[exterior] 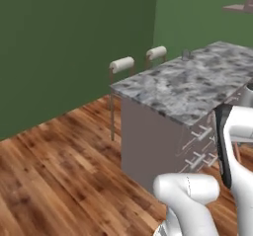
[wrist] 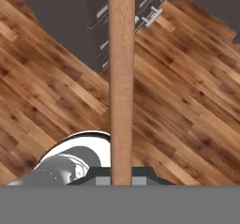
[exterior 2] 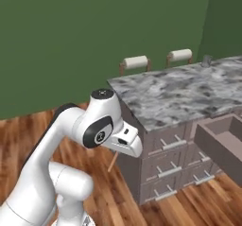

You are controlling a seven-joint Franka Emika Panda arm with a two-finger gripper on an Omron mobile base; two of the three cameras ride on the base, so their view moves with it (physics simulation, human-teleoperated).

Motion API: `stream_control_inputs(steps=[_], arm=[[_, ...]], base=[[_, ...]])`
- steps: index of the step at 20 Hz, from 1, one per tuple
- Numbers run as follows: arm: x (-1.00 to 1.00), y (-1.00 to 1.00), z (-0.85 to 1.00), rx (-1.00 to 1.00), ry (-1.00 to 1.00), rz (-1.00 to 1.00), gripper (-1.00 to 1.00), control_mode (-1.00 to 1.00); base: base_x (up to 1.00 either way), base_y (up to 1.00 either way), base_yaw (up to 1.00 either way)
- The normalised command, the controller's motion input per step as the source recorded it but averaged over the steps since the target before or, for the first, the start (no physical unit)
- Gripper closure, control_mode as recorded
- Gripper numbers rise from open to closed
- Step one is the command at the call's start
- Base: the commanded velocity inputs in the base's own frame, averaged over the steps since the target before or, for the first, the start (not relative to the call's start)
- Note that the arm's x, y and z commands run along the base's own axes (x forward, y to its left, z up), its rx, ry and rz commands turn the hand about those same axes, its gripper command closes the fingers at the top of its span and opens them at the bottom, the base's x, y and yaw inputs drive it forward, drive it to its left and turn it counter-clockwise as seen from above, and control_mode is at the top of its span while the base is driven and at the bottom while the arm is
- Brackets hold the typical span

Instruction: Take a straw from the drawer in front and place it inside the glass cup on the dining counter.

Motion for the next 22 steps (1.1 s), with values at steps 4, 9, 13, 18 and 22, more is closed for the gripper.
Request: stream_control_inputs(steps=[4,9,13,18,22], arm=[[0.00,0.00,0.00,0.00,0.00,0.00,1.00,1.00],[0.00,0.00,0.00,0.00,0.00,0.00,1.00,1.00],[0.00,0.00,0.00,0.00,0.00,0.00,1.00,1.00],[0.00,0.00,0.00,0.00,0.00,0.00,1.00,1.00],[0.00,0.00,0.00,0.00,0.00,0.00,1.00,1.00]], base=[[0.30,0.99,-0.36],[0.31,1.00,-0.44],[0.30,1.00,-0.41],[0.20,1.00,-0.41],[0.10,1.00,-0.41]])
